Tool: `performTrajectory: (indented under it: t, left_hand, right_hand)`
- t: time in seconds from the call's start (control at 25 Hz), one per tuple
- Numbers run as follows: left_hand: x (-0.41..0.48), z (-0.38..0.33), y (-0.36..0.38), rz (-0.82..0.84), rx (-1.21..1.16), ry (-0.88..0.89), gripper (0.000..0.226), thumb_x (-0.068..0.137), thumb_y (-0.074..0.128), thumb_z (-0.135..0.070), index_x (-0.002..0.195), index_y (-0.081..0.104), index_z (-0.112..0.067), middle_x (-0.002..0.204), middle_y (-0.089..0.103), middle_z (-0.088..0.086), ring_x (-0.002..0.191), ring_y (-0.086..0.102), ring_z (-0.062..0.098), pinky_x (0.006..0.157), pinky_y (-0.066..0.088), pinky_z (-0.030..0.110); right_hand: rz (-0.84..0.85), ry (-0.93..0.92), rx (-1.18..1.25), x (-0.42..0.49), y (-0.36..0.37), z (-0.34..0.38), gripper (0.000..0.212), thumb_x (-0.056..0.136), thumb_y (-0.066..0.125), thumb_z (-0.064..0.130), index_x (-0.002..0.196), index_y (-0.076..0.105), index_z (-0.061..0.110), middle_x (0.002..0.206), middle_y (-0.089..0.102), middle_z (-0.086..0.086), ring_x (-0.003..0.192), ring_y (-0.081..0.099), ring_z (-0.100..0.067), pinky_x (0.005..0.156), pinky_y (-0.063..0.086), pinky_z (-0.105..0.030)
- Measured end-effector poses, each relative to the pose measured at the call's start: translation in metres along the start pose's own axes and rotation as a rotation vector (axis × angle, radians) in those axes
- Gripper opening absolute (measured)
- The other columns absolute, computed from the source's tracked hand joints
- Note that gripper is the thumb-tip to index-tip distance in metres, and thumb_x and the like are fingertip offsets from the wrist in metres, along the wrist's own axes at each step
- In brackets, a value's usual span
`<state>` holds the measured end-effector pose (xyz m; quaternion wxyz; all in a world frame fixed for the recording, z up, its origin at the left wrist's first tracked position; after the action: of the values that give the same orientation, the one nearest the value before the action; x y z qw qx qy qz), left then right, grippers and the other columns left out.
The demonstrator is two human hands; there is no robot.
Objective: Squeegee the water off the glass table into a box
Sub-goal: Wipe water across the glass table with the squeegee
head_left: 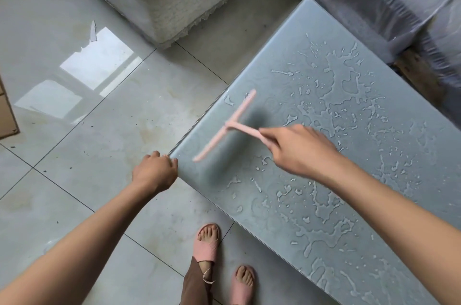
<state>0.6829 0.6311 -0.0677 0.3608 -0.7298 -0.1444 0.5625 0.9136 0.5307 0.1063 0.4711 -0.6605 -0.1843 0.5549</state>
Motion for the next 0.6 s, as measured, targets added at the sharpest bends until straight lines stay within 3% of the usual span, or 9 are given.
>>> performTrajectory:
  t: [0.2,0.44,0.52,0.6]
  left_hand:
    - [0.002,-0.013,0.0,0.041,0.199,0.043,0.037,0.095,0.033,-0.022,0.123,0.055,-0.011,0.125,0.046,0.007,0.121,0.04,0.025,0.083,0.041,0.035]
    - [-0.004,-0.019,0.005,0.046,0.411,0.091,0.035,0.089,0.04,-0.01,0.121,0.055,-0.011,0.124,0.043,0.008,0.114,0.043,0.024,0.076,0.033,0.029]
    - [-0.005,-0.021,0.004,0.05,0.42,0.098,0.035,0.089,0.041,-0.01,0.122,0.055,-0.012,0.124,0.043,0.008,0.115,0.044,0.023,0.077,0.033,0.028]
    - [-0.004,-0.022,0.001,0.054,0.405,0.098,0.036,0.09,0.04,-0.01,0.124,0.054,-0.012,0.126,0.043,0.009,0.117,0.044,0.024,0.078,0.034,0.029]
  right_hand:
    - [0.02,0.005,0.031,0.062,-0.001,0.014,0.023,0.095,0.044,0.028,0.111,0.06,0.031,0.11,0.063,-0.011,0.1,0.056,-0.036,0.069,0.035,-0.033]
    - [0.194,0.193,0.032,0.009,0.018,-0.046,0.031,0.094,0.046,0.032,0.123,0.058,0.037,0.121,0.063,-0.007,0.11,0.057,-0.034,0.088,0.048,-0.039]
    - [0.236,0.222,-0.074,0.001,0.009,-0.049,0.027,0.093,0.046,0.03,0.115,0.061,0.035,0.117,0.064,-0.008,0.107,0.058,-0.034,0.079,0.046,-0.036]
    - [0.165,0.166,-0.112,0.01,-0.002,-0.032,0.021,0.092,0.045,0.028,0.107,0.059,0.033,0.111,0.064,-0.009,0.103,0.059,-0.034,0.07,0.038,-0.033]
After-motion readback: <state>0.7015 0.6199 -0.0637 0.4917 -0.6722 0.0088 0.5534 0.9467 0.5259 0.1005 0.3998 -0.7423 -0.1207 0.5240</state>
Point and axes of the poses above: each hand's wrist, its own x-axis towards the middle knuckle, its own y-axis out of the palm, z = x × y, the point moved 7 cm from there along x, towards the middle knuckle
